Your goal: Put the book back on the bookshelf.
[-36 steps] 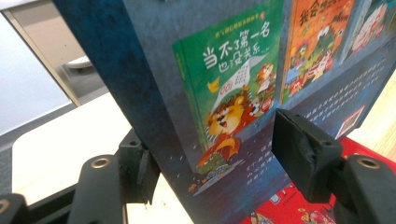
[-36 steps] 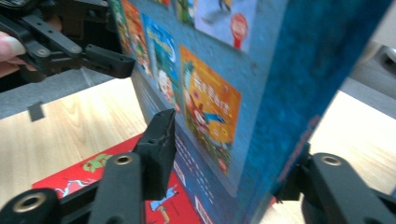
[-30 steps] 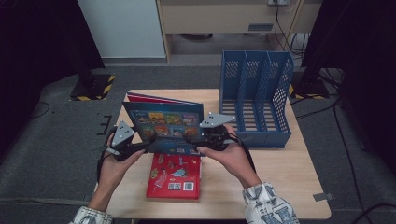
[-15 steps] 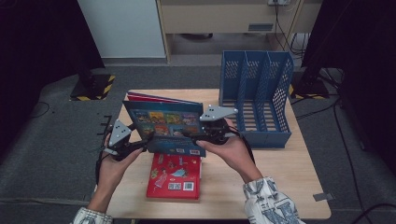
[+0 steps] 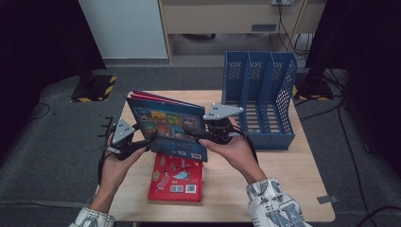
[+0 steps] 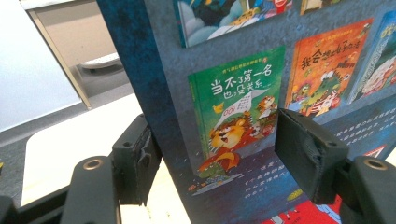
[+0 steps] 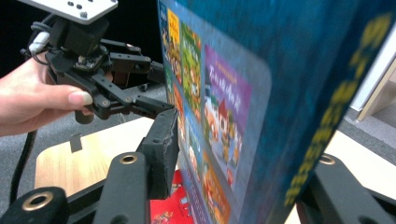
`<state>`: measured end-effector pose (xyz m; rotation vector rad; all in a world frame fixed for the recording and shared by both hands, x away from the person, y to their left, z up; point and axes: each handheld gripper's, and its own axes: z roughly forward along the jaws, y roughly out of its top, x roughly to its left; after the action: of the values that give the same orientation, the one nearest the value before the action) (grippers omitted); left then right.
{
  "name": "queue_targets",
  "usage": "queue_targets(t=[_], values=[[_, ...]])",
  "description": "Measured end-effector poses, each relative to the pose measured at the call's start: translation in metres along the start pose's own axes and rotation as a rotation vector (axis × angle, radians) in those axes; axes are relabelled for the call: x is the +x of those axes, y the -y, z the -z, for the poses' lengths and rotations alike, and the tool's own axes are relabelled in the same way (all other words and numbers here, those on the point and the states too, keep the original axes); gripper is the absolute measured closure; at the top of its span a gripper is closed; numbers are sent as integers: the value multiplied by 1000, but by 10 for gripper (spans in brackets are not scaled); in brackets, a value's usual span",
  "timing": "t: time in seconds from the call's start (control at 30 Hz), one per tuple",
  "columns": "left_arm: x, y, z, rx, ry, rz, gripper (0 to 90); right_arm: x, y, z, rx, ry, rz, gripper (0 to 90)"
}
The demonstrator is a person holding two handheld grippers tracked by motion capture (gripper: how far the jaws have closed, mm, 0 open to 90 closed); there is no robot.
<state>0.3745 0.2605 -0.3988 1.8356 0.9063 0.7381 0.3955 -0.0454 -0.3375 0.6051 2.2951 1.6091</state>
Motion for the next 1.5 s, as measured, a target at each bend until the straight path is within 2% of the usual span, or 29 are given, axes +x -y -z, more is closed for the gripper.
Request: queue_targets(t=[0.27, 0.5, 1.0, 1.5], values=[[0, -1, 1, 2, 6, 11, 316, -6, -17, 1, -23, -20, -4, 513], [0, -3, -1, 3, 3, 15, 312, -11, -26, -2, -50, -39, -8, 547], [-1, -5, -3, 7, 1, 10, 310, -18, -29, -10, -73, -67, -33, 621], [-2, -4, -4, 8, 3, 10, 317, -18, -22, -16, -78, -89, -26, 664]])
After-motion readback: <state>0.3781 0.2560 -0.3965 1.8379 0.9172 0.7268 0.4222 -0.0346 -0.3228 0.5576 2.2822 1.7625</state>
